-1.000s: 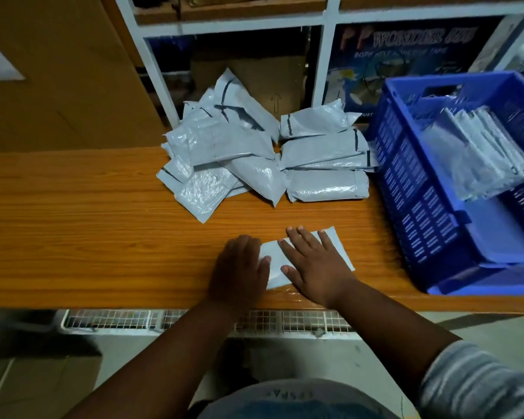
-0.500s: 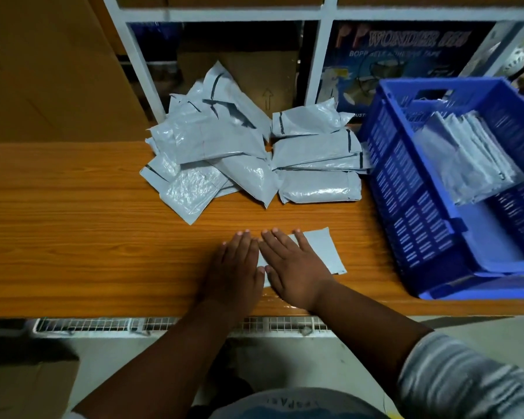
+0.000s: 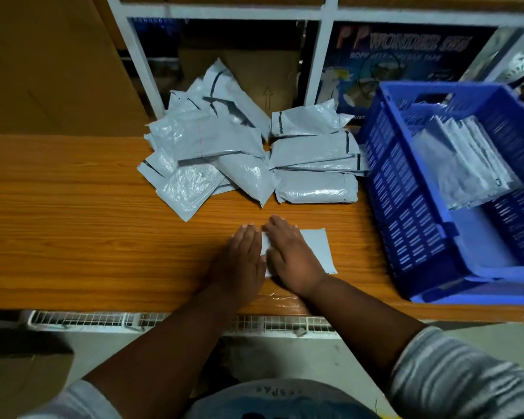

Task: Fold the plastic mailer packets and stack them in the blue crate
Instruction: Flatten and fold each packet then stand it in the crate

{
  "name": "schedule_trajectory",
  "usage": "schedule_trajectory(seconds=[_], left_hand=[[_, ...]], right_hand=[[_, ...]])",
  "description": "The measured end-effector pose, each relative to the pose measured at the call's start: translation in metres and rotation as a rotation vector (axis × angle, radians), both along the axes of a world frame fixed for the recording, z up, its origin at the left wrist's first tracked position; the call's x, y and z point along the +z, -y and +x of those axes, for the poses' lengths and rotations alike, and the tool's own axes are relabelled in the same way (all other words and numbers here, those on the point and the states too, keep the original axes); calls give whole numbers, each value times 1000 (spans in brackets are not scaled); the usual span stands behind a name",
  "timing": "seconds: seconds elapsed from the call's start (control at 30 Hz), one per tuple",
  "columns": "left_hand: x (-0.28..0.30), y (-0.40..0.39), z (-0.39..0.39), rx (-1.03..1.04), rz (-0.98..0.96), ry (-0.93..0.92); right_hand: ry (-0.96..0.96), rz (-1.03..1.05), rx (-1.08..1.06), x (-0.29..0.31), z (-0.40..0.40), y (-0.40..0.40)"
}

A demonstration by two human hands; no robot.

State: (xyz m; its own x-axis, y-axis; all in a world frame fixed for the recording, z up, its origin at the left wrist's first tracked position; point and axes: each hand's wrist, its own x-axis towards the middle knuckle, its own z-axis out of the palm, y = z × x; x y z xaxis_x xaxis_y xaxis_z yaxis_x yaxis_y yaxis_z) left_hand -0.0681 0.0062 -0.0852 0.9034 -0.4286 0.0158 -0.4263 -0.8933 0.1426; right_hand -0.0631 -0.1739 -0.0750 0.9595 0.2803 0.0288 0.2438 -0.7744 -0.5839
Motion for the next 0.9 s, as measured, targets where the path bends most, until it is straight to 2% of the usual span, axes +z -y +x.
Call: schedule_trajectory(seconds=[0.03,0.13,0.2,0.37,0.47,0.57,0.63,0.67,0.8,0.9], left_hand=[[-4,0,0,-2,49,-19],[-8,0,1,14,119,-17],[-7,4,0,25,93,-13],[-9,4,-2,35,115,-32],[4,16,7,17,206,-34],[13,33,12,-90,143,24],[5,39,7,-129,106,34],[1,39,4,-113,98,21],[-6,38,7,-108,106,30],[-7,41,7,-112,112,55]], right_hand=[[32,-33,32,2,0,6],[193,-377,172,-5,-6,21],[182,-465,179,-16,-9,27],[177,-369,139,-24,-4,29],[88,-171,92,-18,-1,37],[10,67,68,-4,5,36],[-24,135,37,3,7,38],[-12,86,29,4,6,40],[127,-353,57,-11,-9,64],[59,-379,2,-23,-10,74]])
